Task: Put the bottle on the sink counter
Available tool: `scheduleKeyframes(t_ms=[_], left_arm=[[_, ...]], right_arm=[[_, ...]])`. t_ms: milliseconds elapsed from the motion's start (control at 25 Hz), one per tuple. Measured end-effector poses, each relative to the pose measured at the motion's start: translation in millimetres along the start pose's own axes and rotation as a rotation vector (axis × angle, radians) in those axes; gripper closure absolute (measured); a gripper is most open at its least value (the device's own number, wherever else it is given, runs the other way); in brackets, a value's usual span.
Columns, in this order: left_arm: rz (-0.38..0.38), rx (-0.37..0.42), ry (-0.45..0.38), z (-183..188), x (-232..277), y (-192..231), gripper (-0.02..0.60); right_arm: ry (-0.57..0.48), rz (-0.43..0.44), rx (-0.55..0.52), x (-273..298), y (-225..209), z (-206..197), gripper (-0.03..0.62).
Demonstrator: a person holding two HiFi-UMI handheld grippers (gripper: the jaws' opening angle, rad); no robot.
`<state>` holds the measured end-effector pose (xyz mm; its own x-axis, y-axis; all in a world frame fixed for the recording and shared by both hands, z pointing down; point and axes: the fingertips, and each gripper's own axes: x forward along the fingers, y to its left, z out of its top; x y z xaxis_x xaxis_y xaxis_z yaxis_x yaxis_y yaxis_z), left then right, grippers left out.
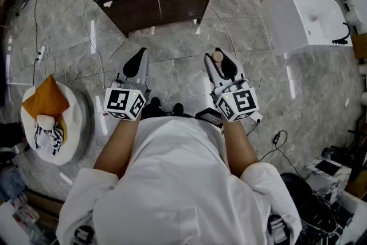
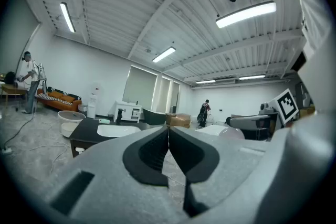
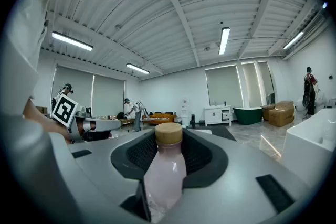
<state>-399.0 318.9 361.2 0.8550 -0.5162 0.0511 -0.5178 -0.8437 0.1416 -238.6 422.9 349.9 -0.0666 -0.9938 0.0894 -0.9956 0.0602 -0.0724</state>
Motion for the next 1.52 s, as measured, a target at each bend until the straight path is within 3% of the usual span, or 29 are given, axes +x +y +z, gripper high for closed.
scheduleKeyframes(t_ms=[280, 720, 1520], left_arm=[[-0.005, -0.052, 0.009, -5.0, 0.1, 4.6, 0.566], [-0.060, -0.043, 0.032, -10.7, 3.6, -16.3, 0.566], [-0.047, -0.016, 0.094, -29.8, 14.7, -34.2, 0.566]], right_arm=[[-0.005, -0.009, 0.009, -2.7, -3.1, -1.1, 0.450], [-0.013, -0.019, 0.033, -16.2, -12.2, -1.0, 0.450], [-0.009, 0.013, 0.058, -22.3, -35.0, -4.2, 0.448]])
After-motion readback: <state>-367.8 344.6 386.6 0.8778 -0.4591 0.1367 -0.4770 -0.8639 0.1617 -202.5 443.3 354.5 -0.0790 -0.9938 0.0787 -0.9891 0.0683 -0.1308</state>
